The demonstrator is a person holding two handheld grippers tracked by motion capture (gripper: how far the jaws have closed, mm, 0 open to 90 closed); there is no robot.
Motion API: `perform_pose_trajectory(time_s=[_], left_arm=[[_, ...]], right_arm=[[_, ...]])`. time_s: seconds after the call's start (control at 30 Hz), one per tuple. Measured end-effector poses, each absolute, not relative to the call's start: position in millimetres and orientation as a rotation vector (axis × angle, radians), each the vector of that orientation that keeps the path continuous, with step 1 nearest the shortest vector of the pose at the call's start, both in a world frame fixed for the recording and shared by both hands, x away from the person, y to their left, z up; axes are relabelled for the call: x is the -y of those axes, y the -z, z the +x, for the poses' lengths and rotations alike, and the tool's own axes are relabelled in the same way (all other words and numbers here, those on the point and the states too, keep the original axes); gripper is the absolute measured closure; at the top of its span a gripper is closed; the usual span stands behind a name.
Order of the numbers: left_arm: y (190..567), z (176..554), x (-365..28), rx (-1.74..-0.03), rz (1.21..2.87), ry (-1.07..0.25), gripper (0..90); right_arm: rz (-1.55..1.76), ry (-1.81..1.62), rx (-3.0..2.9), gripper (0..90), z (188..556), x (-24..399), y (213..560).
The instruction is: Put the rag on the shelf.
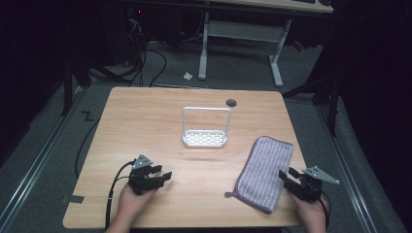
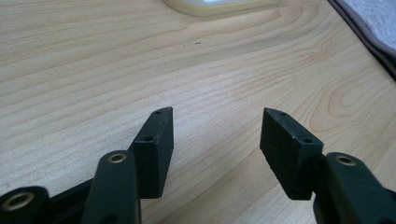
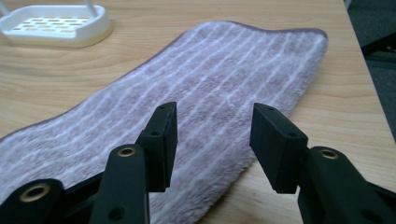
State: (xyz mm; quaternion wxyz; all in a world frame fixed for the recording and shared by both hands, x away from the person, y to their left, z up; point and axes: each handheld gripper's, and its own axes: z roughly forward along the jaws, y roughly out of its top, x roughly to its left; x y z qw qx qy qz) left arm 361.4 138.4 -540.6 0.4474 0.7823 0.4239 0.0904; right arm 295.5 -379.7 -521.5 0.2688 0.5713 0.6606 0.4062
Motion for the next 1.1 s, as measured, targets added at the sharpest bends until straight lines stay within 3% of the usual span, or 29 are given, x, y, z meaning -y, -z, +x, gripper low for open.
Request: perform_pose_trajectory(time_s=[0.13,0.17,0.2,0.3,0.7,1.1], left_arm=[[542,361,-139,-1.056,1.940,-0.220,44.9],[541,360,-140,-1.057,1.936,-0.221,44.9],[539,358,-142,-1.062,1.915,-0.218,45.2],[535,355,-143,-1.054,1.902,-0.233,45.5],[528,347,-135,-1.008,1.895,-0.258,49.4],[527,344,-125,-0.967,1.900,-0.205,55.7]], right_arm=[[1.569,-1.050,-1.795,69.1,308,382,525],[1.569,-1.050,-1.795,69.1,308,382,525],[1.568,-1.007,-1.813,78.4,319,387,525],[1.614,-0.978,-1.789,83.9,334,397,524],[1.608,-0.901,-1.868,85.0,355,394,535],[1.479,-0.943,-2.000,84.9,348,355,536]])
